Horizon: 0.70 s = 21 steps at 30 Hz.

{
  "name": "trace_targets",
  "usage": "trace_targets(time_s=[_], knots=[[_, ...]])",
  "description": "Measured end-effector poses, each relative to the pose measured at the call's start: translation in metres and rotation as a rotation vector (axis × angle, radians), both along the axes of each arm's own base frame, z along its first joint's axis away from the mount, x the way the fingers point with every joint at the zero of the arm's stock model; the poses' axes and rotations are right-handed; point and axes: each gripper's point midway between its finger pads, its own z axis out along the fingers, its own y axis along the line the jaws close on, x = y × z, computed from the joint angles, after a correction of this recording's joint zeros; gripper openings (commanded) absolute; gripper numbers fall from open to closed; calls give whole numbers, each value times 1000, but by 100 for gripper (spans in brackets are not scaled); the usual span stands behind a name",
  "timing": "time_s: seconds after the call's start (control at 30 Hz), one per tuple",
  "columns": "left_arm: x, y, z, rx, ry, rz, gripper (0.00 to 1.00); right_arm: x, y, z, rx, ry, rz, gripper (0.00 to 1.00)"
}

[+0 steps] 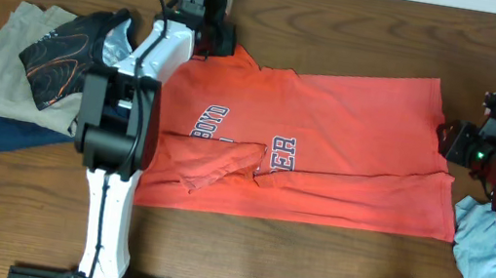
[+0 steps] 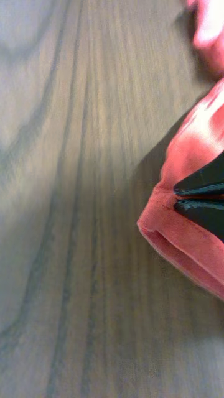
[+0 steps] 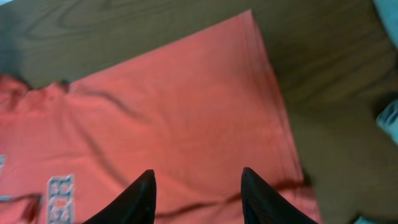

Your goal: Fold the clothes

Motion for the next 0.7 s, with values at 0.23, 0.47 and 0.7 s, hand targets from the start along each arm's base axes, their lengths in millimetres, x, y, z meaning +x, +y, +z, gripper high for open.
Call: trace_targets(time_s=[0.23, 0.47, 0.7], knots=[[-26, 0, 102, -40, -53, 3, 6, 32, -14, -33, -20, -3, -13, 42], [-73, 5, 108, -28, 118, 6, 6, 67, -33, -71, -65, -30, -41, 41], [-109, 12, 85, 7, 299, 11, 6, 85, -48, -113, -89, 31, -71, 41]])
